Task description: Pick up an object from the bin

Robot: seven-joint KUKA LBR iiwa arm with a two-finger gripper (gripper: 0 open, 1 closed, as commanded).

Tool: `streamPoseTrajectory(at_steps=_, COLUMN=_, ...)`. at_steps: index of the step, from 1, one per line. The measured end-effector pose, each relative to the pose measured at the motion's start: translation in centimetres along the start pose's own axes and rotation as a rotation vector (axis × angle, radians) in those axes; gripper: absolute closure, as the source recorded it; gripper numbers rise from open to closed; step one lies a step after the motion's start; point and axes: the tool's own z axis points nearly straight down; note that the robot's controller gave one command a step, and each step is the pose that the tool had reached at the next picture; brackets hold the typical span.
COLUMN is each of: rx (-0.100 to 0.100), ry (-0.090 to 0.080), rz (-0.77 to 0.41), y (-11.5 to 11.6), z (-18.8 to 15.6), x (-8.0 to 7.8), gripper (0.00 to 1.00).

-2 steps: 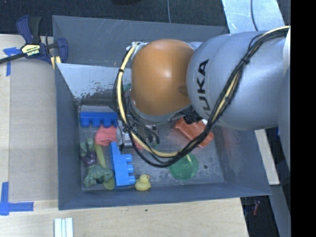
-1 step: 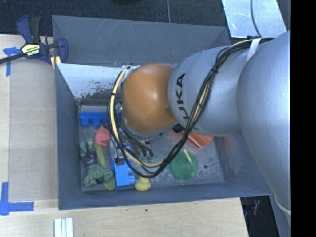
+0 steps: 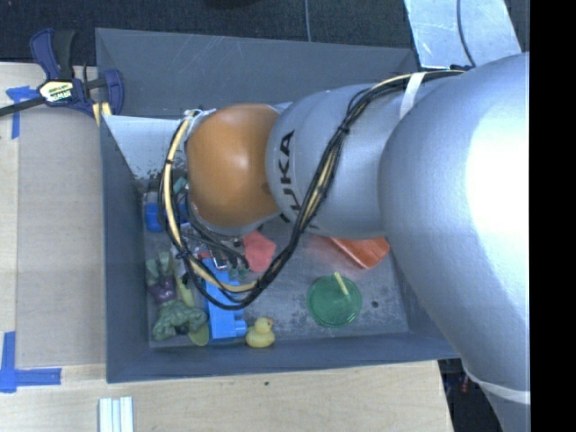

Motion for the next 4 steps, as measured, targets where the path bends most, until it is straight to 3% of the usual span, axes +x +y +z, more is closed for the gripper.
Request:
streamPoseTrajectory(at_steps=1, rx=0.004, ry=0.010, rz=0.260, y=-2.2, z=-0.3, x=1.7, gripper=1.00)
streamPoseTrajectory(at_steps=2, rx=0.004, ry=0.010, rz=0.390, y=-2.2, z=-2.0, x=3.2, gripper=1.00)
streamPoseTrajectory(at_steps=3, rx=0.004, ry=0.011, rz=0.207, y=-2.3, z=-2.1, x=3.8, gripper=1.00)
streamPoseTrajectory(at_steps=4, rx=0.005, ry=0.010, rz=0.548, y=-2.6, z=-2.7, x=5.1, gripper=1.00)
